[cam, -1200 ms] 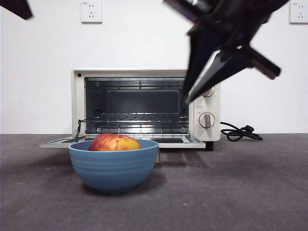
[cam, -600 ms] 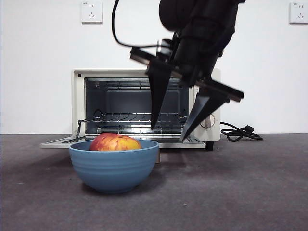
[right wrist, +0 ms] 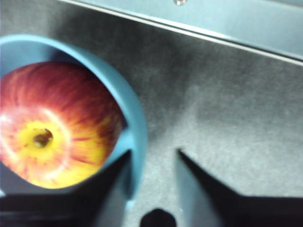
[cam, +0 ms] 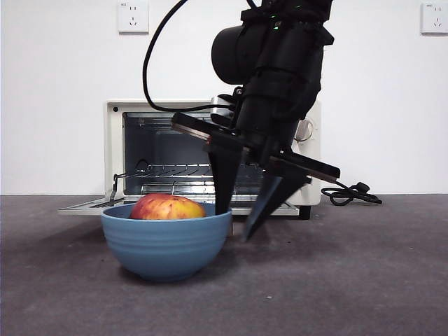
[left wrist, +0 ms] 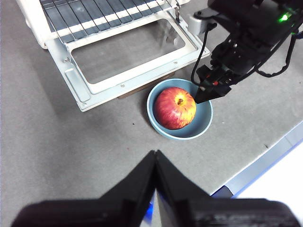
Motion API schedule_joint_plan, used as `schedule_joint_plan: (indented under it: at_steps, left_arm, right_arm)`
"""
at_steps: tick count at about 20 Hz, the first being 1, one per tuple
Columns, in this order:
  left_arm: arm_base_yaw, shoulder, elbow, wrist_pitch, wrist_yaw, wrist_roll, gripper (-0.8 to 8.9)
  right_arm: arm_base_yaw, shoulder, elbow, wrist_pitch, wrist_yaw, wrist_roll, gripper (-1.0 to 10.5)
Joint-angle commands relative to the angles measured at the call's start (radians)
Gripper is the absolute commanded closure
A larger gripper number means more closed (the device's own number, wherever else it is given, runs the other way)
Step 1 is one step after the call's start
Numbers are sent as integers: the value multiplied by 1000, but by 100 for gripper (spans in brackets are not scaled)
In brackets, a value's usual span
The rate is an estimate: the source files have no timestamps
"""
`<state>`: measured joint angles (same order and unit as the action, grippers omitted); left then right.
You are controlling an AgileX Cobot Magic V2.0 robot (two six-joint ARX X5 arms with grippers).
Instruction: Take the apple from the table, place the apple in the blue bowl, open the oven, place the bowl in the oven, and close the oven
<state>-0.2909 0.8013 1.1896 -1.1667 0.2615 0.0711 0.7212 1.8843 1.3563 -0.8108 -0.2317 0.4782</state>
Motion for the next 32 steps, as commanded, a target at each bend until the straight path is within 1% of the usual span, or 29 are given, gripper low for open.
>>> schedule_joint_plan:
  at_steps: [1,3,6,9,11,13,15,18,22,25,29,32]
  left_arm:
    - [-1,-2,-8,0,-1,7,818]
    - [-1,-2,-8,0,-1,7,818]
    - [-1,-2,-8,0,0,7,818]
    - [-1,-2,-8,-1,0,7,818]
    - [-1,-2,-8,-8,0,7,818]
    - [-1,0,-8,-16,0,7,818]
    - [-1,2,-8,-19,0,6,818]
    - [-1,5,-8,-14,0,6,818]
    - [-1,18,-8,-14,0,7,818]
    - [-1,27,-8,-14,0,7,818]
    - [-1,30,-8,-14,0,11,818]
    - [-1,30,-8,-14,0,11,818]
  right_arm:
    - [11,11,-1,4,20,-9,958]
    - [12,9,0,3,52,0,958]
    - [12,9,41,-5,57,23,958]
    - [11,9,143,-43,57,31,959]
    - [0,9,218,-73,60,51,959]
    - [-29,10,285,-83,68,80,959]
    - [-76,10,330,-76,69,145,959]
    - [-137,11,383,-70,109,209,959]
    - [-204,17,410,-46,83,273,959]
    - [-244,59,467,-87,24,281,959]
    - [-251,171,613,-229,23,251,959]
    - [-251,264,732,-325,15,252,959]
